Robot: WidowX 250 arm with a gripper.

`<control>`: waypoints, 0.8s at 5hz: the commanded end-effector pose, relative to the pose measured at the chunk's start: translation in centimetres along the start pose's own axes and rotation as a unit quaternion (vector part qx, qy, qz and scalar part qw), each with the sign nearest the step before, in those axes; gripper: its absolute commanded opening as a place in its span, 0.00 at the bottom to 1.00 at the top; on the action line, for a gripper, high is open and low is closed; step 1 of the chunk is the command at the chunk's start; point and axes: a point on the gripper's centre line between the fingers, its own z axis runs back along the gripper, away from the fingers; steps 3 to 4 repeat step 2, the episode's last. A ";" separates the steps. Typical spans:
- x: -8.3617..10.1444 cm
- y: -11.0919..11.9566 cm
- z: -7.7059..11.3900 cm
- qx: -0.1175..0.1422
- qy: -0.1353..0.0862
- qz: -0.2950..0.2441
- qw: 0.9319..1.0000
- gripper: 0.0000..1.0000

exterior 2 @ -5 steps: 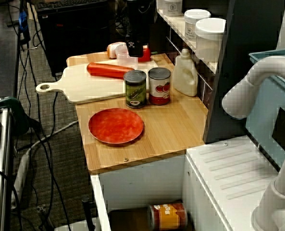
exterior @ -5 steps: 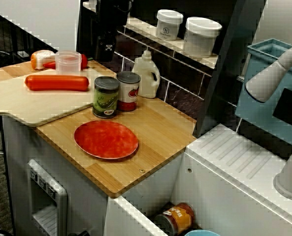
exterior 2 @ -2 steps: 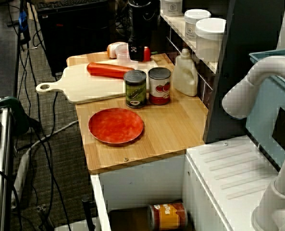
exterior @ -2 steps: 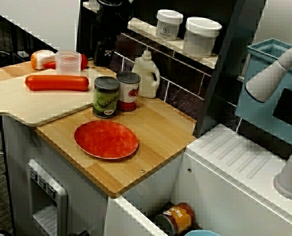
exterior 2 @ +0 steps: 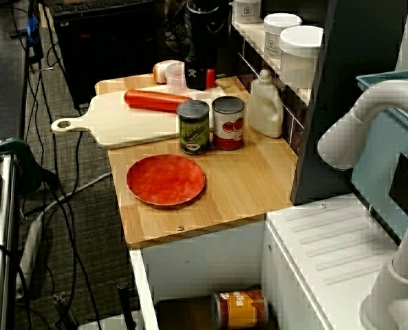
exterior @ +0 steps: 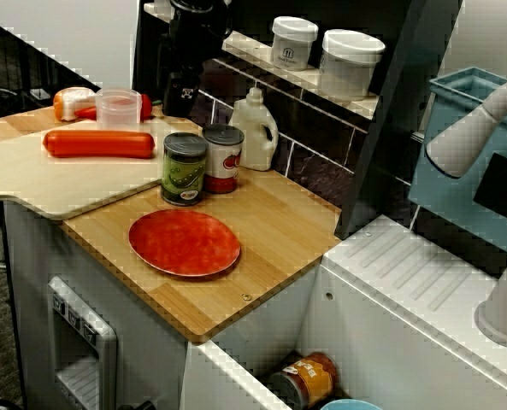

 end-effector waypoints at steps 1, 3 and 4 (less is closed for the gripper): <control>-0.6 1.8 1.1 0.016 -0.012 0.004 1.000 1.00; -0.8 1.8 1.1 0.014 -0.014 0.001 1.000 1.00; -0.8 1.8 1.1 0.014 -0.014 0.001 1.000 1.00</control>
